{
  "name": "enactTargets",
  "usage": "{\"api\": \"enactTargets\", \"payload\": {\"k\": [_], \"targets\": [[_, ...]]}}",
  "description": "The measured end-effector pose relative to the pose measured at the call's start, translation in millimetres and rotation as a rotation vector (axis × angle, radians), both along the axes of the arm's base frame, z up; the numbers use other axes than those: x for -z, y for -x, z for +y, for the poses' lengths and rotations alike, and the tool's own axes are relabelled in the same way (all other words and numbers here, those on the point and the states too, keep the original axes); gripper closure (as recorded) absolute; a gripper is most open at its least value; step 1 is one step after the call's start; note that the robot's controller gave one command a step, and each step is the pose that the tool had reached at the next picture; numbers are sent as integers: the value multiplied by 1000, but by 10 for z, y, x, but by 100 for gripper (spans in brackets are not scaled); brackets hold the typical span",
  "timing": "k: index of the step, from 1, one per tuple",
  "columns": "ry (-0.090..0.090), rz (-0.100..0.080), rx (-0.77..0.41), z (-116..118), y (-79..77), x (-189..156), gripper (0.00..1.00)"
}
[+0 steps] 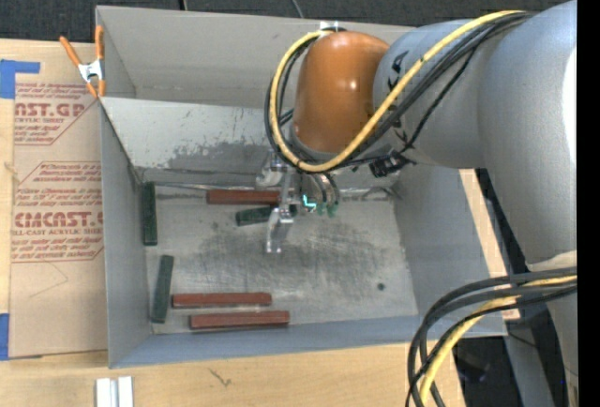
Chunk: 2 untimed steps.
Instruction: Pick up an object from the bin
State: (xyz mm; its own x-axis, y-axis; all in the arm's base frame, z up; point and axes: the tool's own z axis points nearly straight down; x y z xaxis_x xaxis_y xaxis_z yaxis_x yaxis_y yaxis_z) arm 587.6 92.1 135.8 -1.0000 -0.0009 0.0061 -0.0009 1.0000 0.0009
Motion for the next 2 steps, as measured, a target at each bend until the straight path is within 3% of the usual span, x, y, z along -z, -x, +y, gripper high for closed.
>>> {"api": "enactTargets", "payload": {"k": [1, 2], "targets": [[0, -7, 0, -3, -20, -41, 0], [-4, -29, -100, -64, -74, 571, 100]]}}
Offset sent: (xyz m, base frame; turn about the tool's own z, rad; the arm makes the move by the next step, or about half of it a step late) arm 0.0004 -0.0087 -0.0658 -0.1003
